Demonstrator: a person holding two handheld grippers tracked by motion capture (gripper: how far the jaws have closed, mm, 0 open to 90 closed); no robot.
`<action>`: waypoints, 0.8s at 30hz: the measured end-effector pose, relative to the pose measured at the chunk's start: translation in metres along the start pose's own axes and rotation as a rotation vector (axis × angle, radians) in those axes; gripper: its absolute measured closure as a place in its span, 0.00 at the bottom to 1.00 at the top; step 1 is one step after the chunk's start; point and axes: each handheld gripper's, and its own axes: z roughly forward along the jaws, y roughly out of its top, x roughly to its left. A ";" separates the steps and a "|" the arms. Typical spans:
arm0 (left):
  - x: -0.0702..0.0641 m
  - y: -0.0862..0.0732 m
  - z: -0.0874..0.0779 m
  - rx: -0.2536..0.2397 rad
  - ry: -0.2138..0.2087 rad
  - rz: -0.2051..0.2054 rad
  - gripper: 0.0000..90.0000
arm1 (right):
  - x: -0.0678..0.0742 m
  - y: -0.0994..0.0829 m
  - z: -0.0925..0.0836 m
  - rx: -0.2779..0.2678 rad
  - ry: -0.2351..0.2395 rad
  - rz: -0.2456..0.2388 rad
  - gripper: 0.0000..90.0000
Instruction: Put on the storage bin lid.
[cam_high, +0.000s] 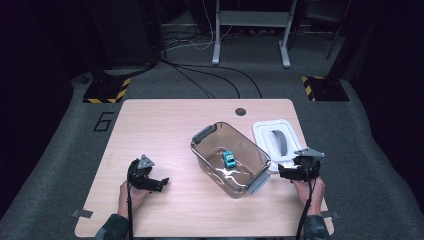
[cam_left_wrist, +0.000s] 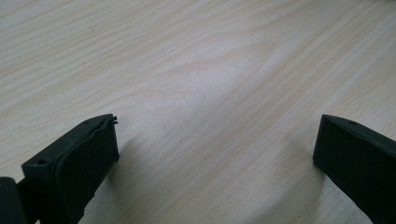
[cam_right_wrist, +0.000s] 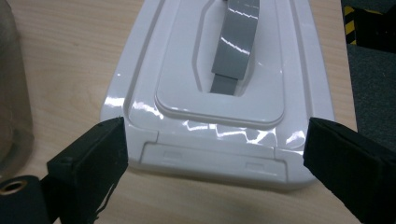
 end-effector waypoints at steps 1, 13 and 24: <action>0.000 0.000 0.000 0.000 -0.001 -0.001 0.00 | 0.000 0.002 0.001 0.001 0.007 0.011 0.07; 0.000 0.000 0.000 0.003 -0.002 0.004 0.00 | -0.007 0.022 0.019 0.002 0.016 -0.001 0.09; 0.000 0.000 0.000 0.003 -0.002 0.005 0.00 | -0.014 0.037 0.036 0.017 0.002 0.000 0.03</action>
